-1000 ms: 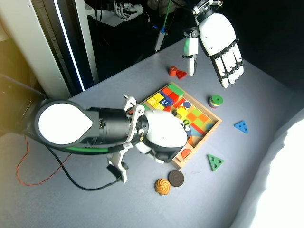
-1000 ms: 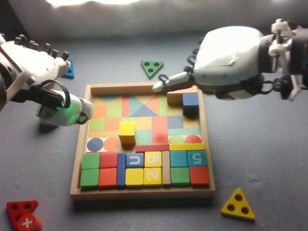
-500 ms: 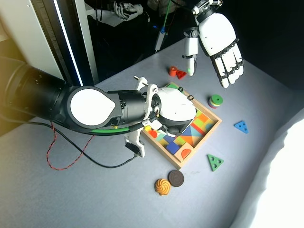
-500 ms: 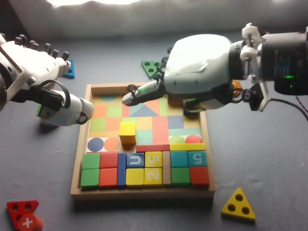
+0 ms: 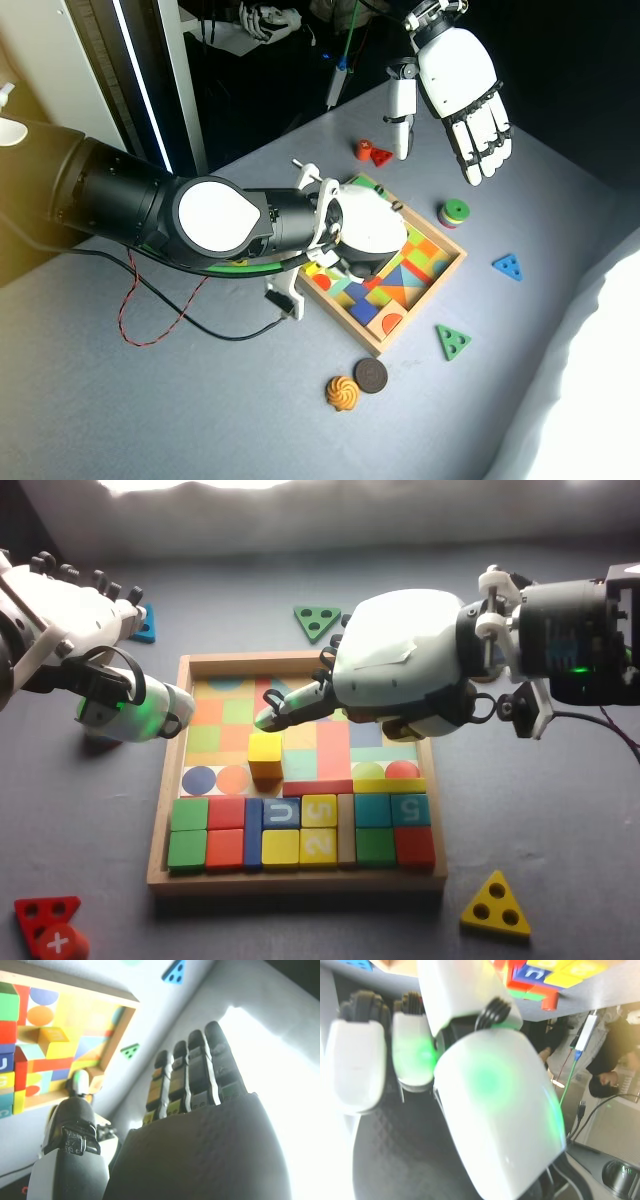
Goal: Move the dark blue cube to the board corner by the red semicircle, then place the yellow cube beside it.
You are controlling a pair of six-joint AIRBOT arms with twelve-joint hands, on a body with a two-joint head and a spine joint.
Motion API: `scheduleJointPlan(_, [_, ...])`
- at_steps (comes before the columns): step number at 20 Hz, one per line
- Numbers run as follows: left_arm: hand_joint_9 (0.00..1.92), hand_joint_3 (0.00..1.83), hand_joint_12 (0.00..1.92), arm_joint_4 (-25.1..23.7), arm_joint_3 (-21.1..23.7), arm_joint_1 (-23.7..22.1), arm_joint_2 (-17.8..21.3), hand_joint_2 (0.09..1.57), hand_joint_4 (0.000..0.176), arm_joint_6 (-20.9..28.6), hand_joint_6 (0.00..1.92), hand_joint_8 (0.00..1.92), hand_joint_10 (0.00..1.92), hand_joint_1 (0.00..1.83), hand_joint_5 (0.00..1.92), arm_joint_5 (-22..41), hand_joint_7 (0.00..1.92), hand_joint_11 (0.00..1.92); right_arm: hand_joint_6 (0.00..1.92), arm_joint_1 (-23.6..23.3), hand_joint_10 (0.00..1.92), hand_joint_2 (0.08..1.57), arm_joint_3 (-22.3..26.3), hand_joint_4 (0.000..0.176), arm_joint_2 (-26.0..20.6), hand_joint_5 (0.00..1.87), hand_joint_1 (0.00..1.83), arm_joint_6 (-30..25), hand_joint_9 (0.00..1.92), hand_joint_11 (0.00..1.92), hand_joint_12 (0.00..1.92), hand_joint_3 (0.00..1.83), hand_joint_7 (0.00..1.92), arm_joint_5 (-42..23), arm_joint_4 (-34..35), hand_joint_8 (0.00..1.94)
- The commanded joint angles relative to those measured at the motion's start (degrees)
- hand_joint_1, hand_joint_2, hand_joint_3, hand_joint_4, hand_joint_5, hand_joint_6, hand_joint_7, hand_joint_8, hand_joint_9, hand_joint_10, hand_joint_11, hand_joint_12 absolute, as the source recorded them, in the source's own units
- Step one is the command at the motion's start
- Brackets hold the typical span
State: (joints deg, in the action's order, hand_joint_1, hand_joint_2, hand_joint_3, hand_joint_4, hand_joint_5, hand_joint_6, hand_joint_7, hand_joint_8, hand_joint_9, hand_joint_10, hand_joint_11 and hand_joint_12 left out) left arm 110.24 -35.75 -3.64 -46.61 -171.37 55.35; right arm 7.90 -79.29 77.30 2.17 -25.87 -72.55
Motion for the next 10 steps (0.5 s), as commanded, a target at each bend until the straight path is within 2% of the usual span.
scheduleJointPlan(1, [0.10, 0.00, 0.29, -4.39, 0.05, -0.20, 0.88, 1.27, 0.000, -0.21, 0.00, 0.00, 0.00, 0.00, 0.09, 0.48, 0.08, 0.00, 0.01, -0.11, 1.92, 1.31, 0.06, 0.000, -0.44, 0.31, 1.72, 0.03, 1.56, 1.65, 1.92, 0.00, 1.39, -2.33, 2.33, 1.94])
scheduleJointPlan(8, [0.10, 0.00, 0.29, -4.39, 0.02, -0.24, 0.88, 1.27, 0.000, -0.21, 0.00, 0.00, 0.00, 0.00, 0.08, 0.47, 0.08, 0.00, 0.01, 0.89, 1.92, 1.31, 0.06, 0.000, 0.08, 0.30, 1.70, 0.90, 1.58, 1.66, 1.92, 0.00, 1.41, -1.54, 2.34, 1.94])
scheduleJointPlan(10, [0.08, 0.00, 0.25, -4.39, 0.03, -0.34, 0.87, 1.27, 0.000, -0.21, 0.00, 0.00, 0.00, 0.00, 0.07, 0.47, 0.07, 0.00, 0.01, 1.15, 1.92, 1.30, 0.05, 0.000, 0.18, 0.32, 1.72, 1.03, 1.54, 1.64, 1.92, 0.00, 1.34, -1.46, 2.40, 1.94])
